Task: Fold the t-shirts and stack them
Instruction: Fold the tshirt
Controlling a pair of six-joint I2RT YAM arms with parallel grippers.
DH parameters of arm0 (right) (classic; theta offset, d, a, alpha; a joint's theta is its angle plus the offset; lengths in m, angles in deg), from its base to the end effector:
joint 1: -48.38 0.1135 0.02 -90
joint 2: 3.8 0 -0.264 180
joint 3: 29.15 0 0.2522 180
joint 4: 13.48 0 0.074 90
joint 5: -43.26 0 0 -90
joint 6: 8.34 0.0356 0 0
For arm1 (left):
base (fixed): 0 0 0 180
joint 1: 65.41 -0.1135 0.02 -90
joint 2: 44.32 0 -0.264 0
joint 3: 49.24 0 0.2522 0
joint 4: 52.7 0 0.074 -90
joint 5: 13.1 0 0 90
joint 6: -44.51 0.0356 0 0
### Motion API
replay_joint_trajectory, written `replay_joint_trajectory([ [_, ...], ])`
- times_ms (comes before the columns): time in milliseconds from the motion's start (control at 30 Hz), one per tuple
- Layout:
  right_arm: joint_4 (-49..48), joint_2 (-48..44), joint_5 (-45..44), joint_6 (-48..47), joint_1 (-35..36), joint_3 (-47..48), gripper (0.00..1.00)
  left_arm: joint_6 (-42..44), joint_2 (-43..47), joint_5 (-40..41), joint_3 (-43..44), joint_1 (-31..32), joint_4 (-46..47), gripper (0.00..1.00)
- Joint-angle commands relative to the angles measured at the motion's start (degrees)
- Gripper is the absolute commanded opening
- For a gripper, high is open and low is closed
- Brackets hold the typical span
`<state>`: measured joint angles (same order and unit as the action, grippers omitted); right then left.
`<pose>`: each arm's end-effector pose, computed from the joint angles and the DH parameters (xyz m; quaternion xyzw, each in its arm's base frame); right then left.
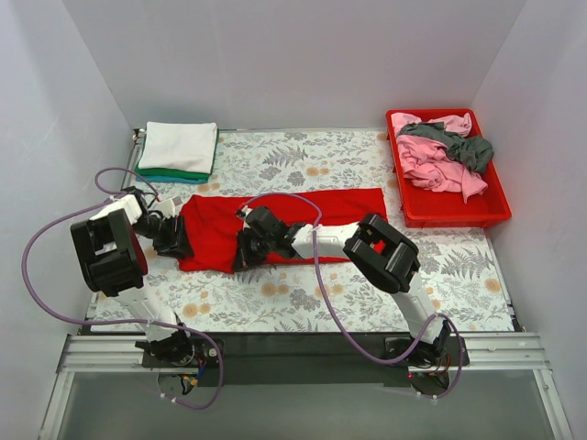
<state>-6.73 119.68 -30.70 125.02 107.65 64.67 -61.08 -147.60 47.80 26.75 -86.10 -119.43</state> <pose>0.2327 0.4106 0.1447 -0.1846 0.8667 0.4263 0.1818 0.2843 0.0889 0.1500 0.3095 -0.9165 0.2523 0.0227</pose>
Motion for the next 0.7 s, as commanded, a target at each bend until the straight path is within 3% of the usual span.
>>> replay_joint_trajectory([
  [0, -0.8, -1.9, 0.1, 0.3, 0.4, -0.3, 0.01, 0.0, 0.2, 8.8, -1.4, -0.1, 5.4, 0.41],
  [133, -0.9, -1.8, -0.1, 0.4, 0.5, -0.4, 0.01, -0.3, 0.5, 9.6, -1.6, -0.1, 5.7, 0.38],
  [300, -0.9, -1.9, 0.1, 0.2, 0.5, 0.1, 0.01, -0.1, 2.3, 7.4, -0.7, -0.1, 5.2, 0.1],
  [667, -0.8, -2.5, 0.3, -0.1, 0.4, 1.8, 0.01, -0.4, 5.1, 6.4, 4.0, -0.1, 2.4, 0.0],
])
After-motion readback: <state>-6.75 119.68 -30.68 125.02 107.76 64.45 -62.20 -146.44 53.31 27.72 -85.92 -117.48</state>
